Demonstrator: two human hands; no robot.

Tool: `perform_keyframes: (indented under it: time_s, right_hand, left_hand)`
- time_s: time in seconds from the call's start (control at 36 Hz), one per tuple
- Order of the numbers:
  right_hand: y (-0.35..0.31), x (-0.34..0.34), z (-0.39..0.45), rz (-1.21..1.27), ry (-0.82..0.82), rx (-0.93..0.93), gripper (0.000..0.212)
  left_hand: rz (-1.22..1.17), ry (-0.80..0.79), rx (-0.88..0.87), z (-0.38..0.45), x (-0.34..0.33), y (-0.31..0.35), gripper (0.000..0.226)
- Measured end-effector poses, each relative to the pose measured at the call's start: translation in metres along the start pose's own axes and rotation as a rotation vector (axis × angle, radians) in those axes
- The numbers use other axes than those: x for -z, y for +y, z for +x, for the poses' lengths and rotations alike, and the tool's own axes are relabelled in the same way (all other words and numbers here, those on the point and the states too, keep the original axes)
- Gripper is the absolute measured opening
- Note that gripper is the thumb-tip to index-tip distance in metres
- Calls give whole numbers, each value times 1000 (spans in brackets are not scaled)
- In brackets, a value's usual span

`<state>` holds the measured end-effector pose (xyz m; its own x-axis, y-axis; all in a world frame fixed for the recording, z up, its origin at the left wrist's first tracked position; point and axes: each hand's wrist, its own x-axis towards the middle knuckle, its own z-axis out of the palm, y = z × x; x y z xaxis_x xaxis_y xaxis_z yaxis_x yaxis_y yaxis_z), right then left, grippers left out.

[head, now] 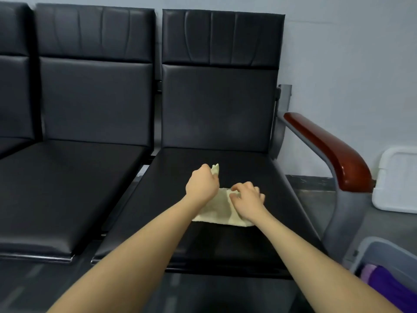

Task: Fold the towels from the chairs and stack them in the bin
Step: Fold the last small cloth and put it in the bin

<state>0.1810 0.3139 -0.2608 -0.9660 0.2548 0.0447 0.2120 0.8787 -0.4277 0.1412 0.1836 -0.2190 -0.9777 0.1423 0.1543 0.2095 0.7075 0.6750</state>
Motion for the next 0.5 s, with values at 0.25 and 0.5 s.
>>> perform_keyframes:
  time_s: [0.25,0.5]
  right_hand:
    - [37,19,-18,-34,3,-218,42]
    - [26,6,-12,-122,150,-354,69]
  left_hand:
    - [-101,-304,-8,-16,-38,28,26]
    - [498,-31,168,-14,-42,-14,35]
